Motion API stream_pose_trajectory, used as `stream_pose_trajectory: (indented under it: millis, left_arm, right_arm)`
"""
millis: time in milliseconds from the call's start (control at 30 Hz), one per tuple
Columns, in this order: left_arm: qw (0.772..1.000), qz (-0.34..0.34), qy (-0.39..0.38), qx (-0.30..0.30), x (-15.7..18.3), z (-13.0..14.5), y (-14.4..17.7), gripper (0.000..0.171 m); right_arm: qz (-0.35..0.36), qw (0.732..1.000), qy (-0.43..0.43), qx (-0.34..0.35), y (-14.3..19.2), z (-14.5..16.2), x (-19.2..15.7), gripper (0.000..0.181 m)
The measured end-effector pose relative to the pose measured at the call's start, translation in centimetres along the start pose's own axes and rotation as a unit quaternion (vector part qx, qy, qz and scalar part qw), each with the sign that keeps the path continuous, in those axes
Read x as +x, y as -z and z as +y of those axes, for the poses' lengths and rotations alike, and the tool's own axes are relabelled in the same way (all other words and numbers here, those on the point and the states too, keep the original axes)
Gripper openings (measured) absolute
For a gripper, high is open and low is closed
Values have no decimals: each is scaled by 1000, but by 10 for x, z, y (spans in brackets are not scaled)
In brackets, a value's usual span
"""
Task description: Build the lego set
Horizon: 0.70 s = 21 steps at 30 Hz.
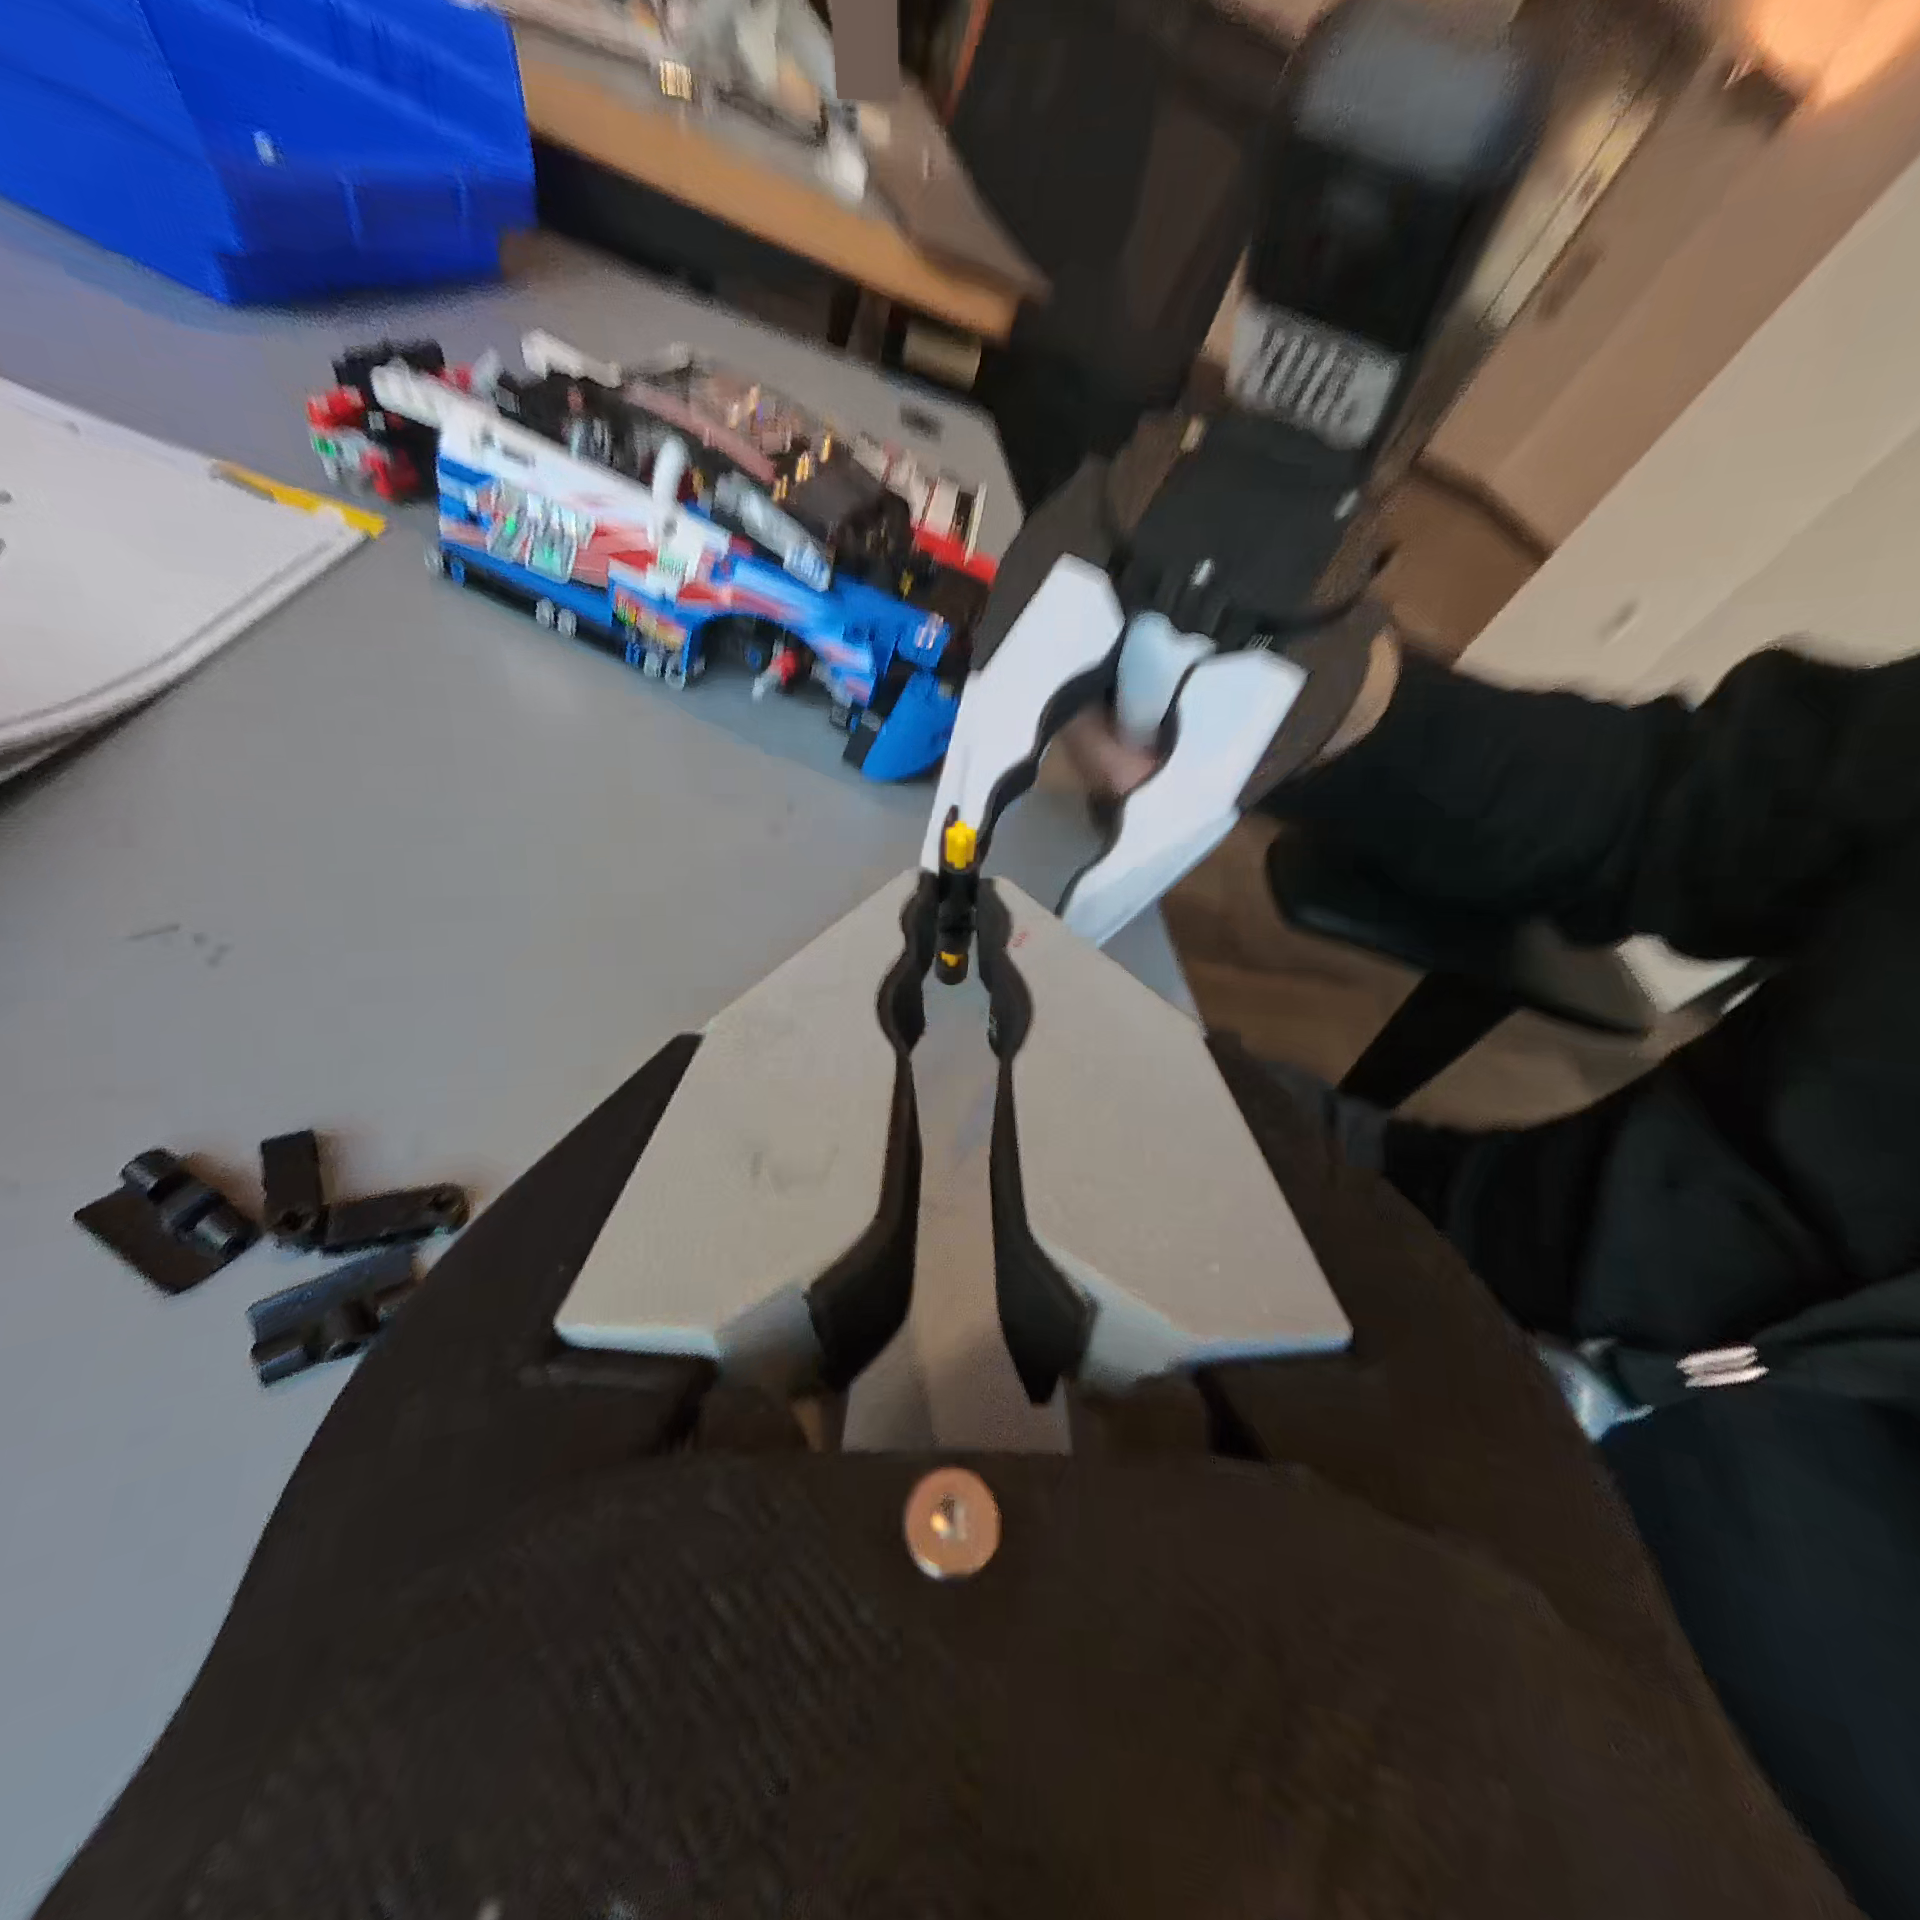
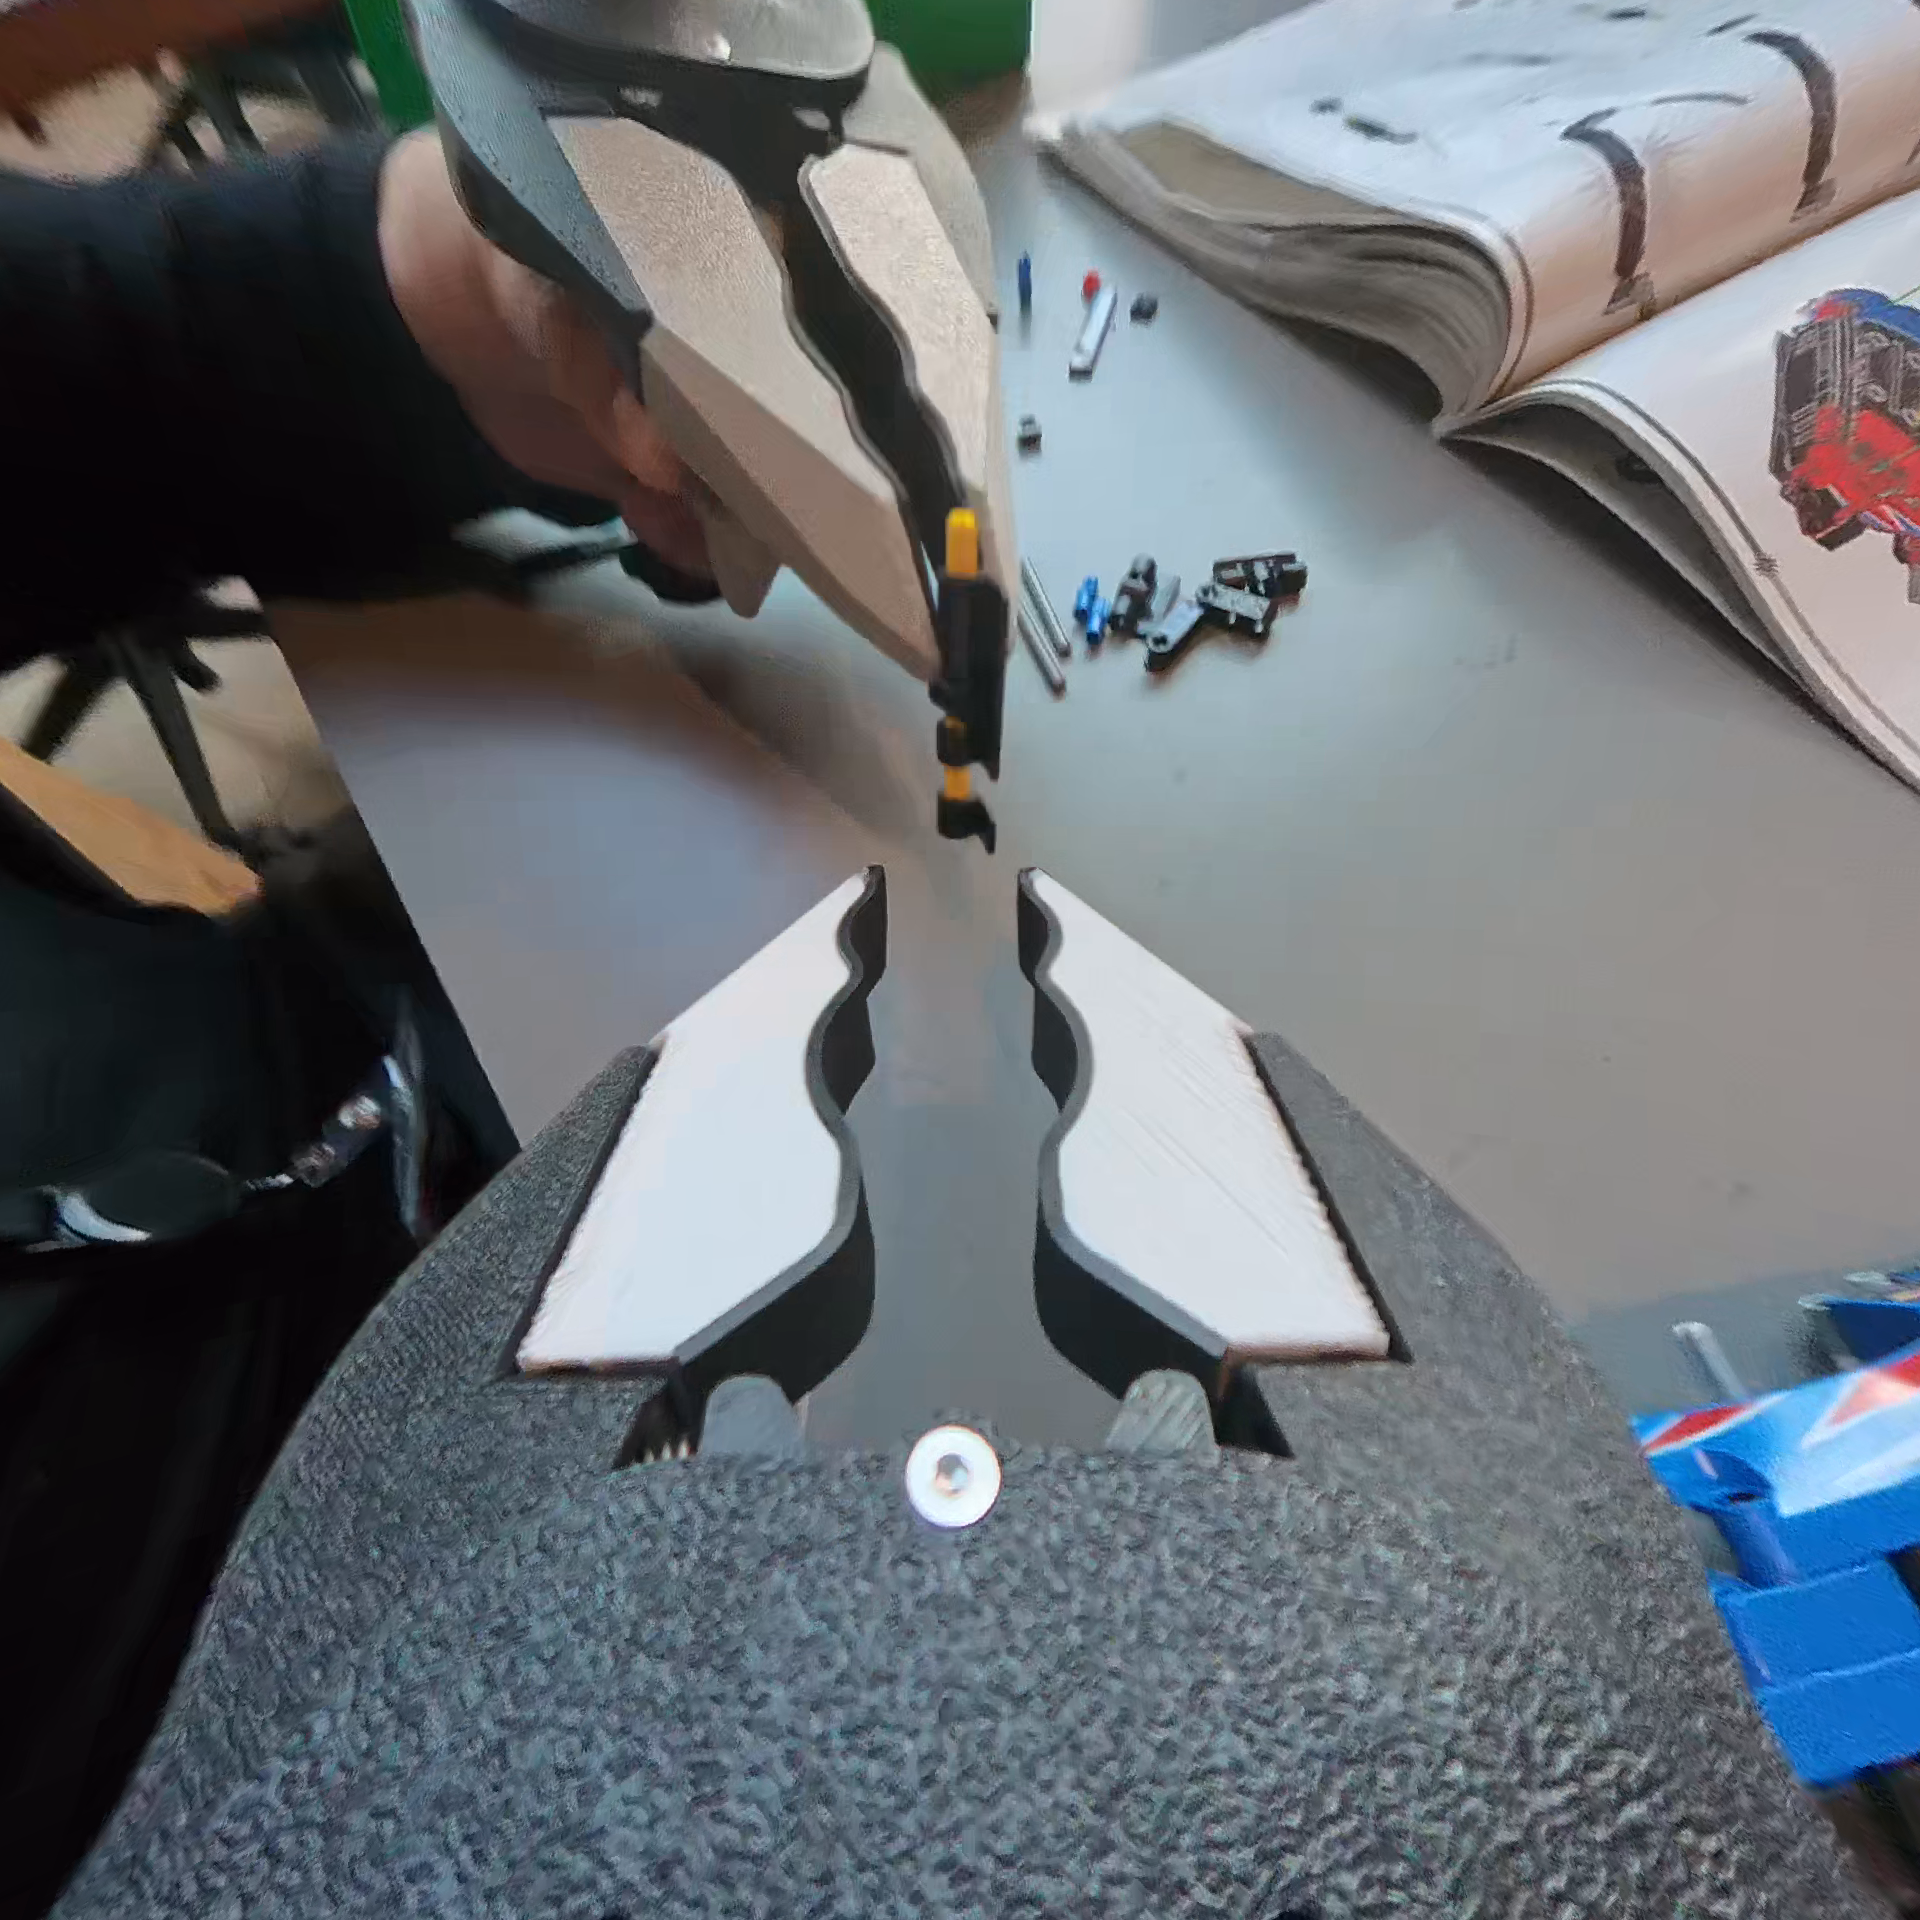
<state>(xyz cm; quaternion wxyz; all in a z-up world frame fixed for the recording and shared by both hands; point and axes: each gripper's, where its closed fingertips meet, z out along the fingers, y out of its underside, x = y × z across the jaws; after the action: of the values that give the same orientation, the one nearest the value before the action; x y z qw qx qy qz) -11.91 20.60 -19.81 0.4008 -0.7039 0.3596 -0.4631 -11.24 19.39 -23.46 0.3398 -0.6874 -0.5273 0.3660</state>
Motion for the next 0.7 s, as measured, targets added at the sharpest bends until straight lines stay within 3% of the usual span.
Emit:
stream_pose_trajectory:
  millis: [100, 233, 267, 433, 500, 700]
  left_arm:
    - [994, 39, 46, 88, 13, -31, 12, 4]
    - [990, 52, 47, 125, 24, -42, 17, 5]
    - [988, 59, 45, 132, 27, -45, 18, 4]
    - [985, 78, 63, 141, 33, -45, 15, 4]
    - [987, 82, 68, 117, 33, -40, 15, 4]
    - [999, 33, -4, 27, 28, -24, 19, 31]
  right_arm:
    - [-43, 994, -49, 86, 8, -25, -7, 29]
    - [-93, 977, -78, 177, 27, -55, -16, 14]
    - [-91, 977, -77, 179, 29, -57, -15, 7]
    - [-77, 983, -51, 161, 35, -54, -19, 6]
    - [-73, 986, -41, 146, 38, -53, -18, 6]
    - [-55, 995, -5, 81, 40, -42, -18, 6]
